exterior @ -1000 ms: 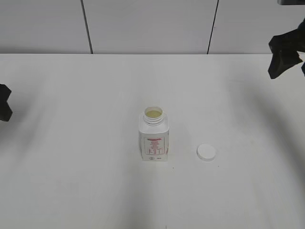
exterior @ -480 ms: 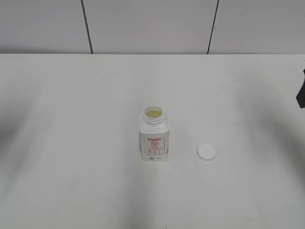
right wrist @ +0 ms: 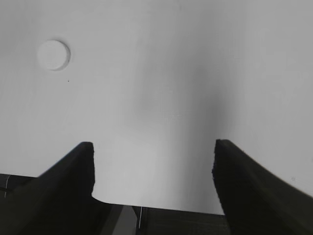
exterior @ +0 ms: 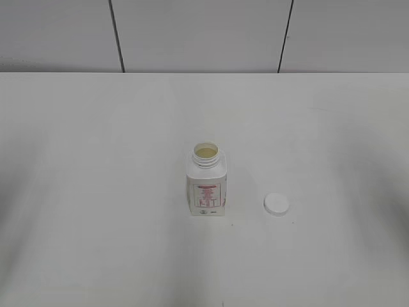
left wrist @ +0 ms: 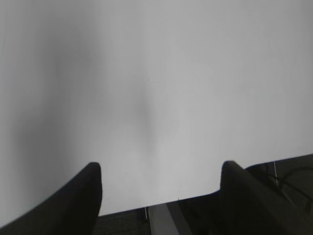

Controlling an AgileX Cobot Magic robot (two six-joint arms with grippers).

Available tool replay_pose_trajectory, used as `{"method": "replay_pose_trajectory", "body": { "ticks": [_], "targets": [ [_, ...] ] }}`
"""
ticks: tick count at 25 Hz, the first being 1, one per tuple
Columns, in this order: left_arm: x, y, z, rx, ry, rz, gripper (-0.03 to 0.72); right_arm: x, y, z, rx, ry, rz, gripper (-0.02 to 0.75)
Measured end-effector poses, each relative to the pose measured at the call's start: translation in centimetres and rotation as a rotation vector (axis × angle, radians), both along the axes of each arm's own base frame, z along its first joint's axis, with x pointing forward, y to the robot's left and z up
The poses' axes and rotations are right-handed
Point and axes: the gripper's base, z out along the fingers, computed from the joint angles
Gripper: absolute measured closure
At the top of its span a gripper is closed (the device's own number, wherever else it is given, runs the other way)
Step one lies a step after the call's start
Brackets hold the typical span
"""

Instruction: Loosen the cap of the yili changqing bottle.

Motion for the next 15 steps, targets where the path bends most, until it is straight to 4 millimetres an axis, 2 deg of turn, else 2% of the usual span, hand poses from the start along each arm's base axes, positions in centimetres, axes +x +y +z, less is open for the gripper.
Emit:
{"method": "replay_pose_trajectory", "body": {
  "ticks": [10,15],
  "targets": [
    [-6.5,-0.1,2.8,0.007,-0.138,0.048,0.221,-5.1,-0.6,-1.6,0.011,-0.041,-0.003,0.143],
    [-9.0,0.4,3.7,0.049,-0.232,0.108,0.221,-7.4,-0.8,-1.4,0.025,-0.103,-0.006,0.143]
  ]
}}
